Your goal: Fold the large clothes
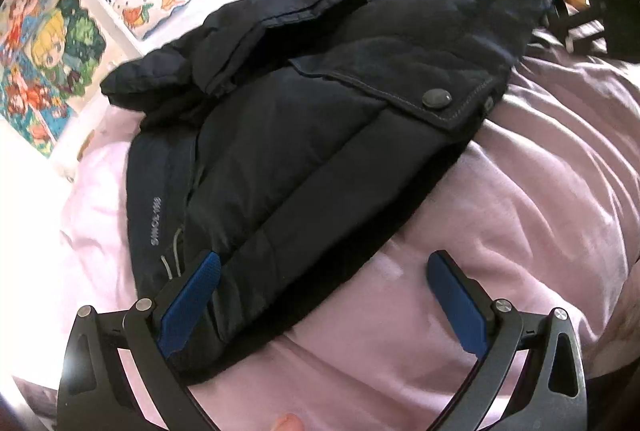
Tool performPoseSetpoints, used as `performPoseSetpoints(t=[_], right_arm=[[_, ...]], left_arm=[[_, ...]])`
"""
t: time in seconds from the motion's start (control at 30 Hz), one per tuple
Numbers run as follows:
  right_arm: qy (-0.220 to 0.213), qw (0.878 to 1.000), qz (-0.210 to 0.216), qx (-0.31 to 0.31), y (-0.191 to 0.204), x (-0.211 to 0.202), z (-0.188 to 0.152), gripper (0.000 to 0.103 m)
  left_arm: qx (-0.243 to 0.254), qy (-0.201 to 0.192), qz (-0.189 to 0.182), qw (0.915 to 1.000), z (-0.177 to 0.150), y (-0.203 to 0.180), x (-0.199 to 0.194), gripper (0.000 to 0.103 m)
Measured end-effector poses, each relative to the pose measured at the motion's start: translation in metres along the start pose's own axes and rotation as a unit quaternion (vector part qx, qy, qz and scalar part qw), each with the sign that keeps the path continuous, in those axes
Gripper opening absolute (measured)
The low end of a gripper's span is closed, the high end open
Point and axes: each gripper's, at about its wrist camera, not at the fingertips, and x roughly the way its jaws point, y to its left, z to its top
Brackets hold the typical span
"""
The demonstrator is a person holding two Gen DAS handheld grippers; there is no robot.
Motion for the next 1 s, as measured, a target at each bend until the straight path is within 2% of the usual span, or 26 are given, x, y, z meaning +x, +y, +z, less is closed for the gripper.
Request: performPoseSetpoints(t=[0.1, 0.27, 0.43, 0.47, 0.6, 0.67, 0.7, 0.73, 0.8, 0.93, 1.0], right_arm=[[-0.001, 0.999, 0.029, 0.045, -0.016, -0.009, 0.014, 0.016], [-0.012, 0.995, 0.046, 0.09, -0.043, -0.021, 0.029, 0.014], [-0.016, 0.992, 0.051, 0.112, -0.053, -0.026, 0.032, 0.013], [-0.016, 0.992, 0.052, 0.111, -0.052, -0.025, 0.032, 0.013], [-0.007, 0.993, 0.06, 0.106, -0.045, -0.023, 0.027, 0.012], [-0.004, 0.993, 0.064, 0.104, -0.043, -0.021, 0.025, 0.011], [-0.004, 0.993, 0.065, 0.103, -0.043, -0.022, 0.024, 0.011], [-0.004, 0.992, 0.068, 0.103, -0.044, -0.022, 0.024, 0.011], [-0.003, 0.992, 0.072, 0.105, -0.047, -0.022, 0.022, 0.011], [-0.003, 0.99, 0.08, 0.112, -0.059, -0.024, 0.024, 0.01], [-0.006, 0.99, 0.082, 0.112, -0.066, -0.025, 0.029, 0.01]], left_arm=[[0.012, -0.004, 0.017, 0.9998, -0.001, -0.001, 0.001, 0.102], [0.033, -0.006, 0.079, 0.9963, -0.003, 0.007, 0.004, 0.102], [0.012, -0.006, 0.1, 0.9949, -0.006, 0.032, 0.0, 0.101], [0.009, 0.0, 0.105, 0.9944, -0.006, 0.034, 0.0, 0.096], [0.018, 0.028, 0.103, 0.9942, -0.013, 0.046, 0.002, 0.041], [0.025, 0.03, 0.096, 0.9946, -0.016, 0.047, 0.0, 0.033], [0.034, 0.027, 0.099, 0.9942, -0.018, 0.046, -0.003, 0.02], [0.038, 0.024, 0.093, 0.9947, -0.018, 0.045, -0.006, 0.012], [0.04, 0.017, 0.102, 0.9938, -0.017, 0.044, -0.014, 0.007], [-0.017, 0.001, 0.072, 0.9973, 0.001, 0.072, -0.036, 0.005], [-0.027, -0.008, 0.064, 0.9975, 0.014, 0.087, -0.05, 0.005]])
